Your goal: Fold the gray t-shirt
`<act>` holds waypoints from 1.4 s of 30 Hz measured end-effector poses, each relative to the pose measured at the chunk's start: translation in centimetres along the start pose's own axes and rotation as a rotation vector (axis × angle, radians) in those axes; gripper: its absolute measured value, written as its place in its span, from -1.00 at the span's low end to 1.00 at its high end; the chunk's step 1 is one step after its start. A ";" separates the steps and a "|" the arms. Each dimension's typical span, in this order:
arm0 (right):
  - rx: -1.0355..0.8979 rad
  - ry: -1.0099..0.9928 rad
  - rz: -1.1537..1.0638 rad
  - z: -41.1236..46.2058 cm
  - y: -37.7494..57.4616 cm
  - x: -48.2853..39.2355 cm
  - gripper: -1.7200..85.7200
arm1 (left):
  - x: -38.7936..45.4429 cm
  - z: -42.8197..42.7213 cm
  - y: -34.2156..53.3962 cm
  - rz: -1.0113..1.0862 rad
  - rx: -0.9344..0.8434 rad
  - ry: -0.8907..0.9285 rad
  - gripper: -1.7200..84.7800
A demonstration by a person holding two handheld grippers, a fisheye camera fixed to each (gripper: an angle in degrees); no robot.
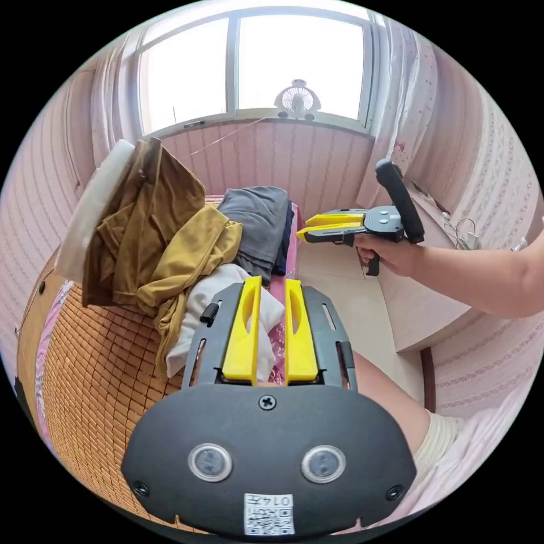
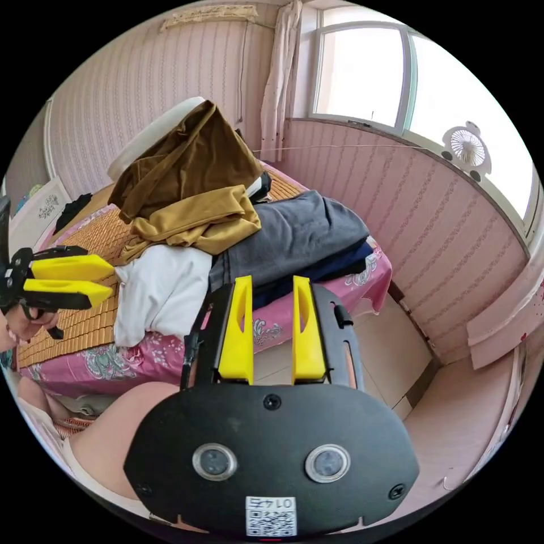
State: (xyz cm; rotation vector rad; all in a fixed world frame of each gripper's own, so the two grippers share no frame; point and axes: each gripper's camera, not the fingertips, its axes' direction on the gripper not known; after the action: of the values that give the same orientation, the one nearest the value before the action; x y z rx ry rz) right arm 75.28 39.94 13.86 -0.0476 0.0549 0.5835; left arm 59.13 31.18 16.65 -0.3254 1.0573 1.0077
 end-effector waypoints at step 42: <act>0.508 -0.843 -0.368 -35.7 -5.6 -29.1 -0.96 | -9.7 -38.2 22.0 -0.380 0.501 -0.252 -0.97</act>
State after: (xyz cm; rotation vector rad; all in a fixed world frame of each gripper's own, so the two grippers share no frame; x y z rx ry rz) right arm 52.78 17.10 -19.69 0.6693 -0.6142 0.1733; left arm 18.34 12.71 10.84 0.0158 0.9356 0.4092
